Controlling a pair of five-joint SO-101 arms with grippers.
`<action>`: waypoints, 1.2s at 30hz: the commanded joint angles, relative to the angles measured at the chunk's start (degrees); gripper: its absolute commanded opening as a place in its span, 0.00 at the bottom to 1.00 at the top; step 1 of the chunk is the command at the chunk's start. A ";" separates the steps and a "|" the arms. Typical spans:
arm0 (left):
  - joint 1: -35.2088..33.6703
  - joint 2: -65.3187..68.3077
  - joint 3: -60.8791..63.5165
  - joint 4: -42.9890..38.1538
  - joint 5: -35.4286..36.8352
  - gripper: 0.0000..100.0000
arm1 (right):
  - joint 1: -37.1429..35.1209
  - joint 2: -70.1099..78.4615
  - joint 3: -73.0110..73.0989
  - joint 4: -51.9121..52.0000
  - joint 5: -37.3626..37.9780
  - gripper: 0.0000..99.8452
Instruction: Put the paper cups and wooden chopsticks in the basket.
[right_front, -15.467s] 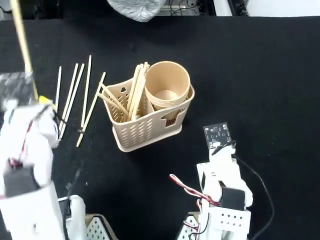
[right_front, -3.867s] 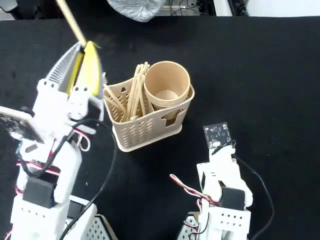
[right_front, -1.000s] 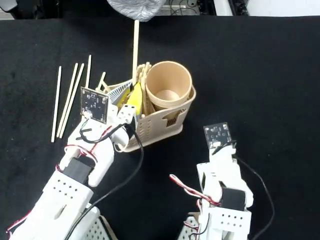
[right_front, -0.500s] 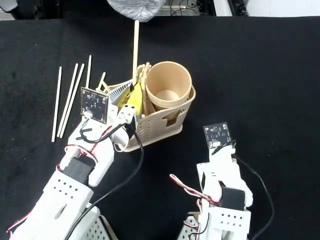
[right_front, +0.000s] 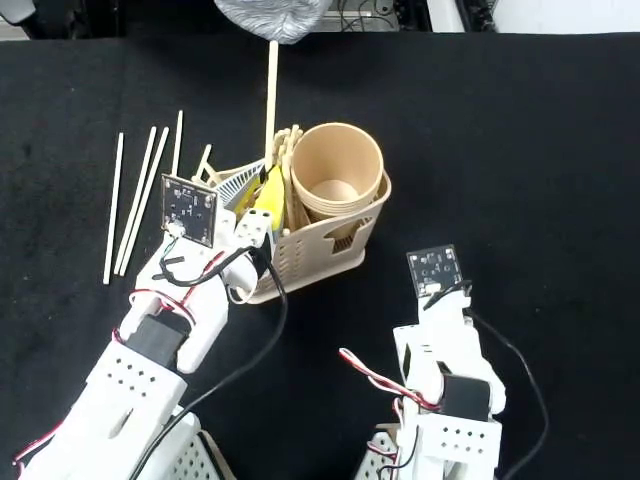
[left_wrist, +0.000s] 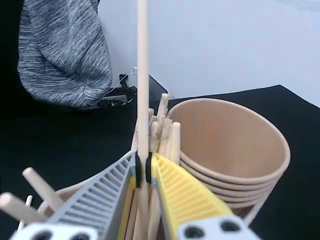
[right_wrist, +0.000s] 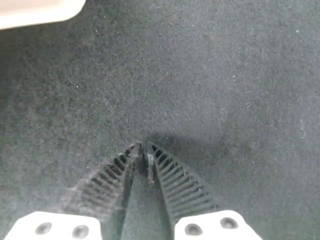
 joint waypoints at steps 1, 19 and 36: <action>1.01 0.35 -0.04 -0.88 0.18 0.03 | -0.62 -4.00 -0.22 0.26 0.35 0.01; 1.01 0.53 -0.04 -0.79 0.18 0.03 | -0.62 -4.00 -0.22 0.26 0.35 0.01; 1.71 0.00 -1.36 2.90 0.18 0.03 | -0.62 -4.00 -0.22 0.26 0.35 0.01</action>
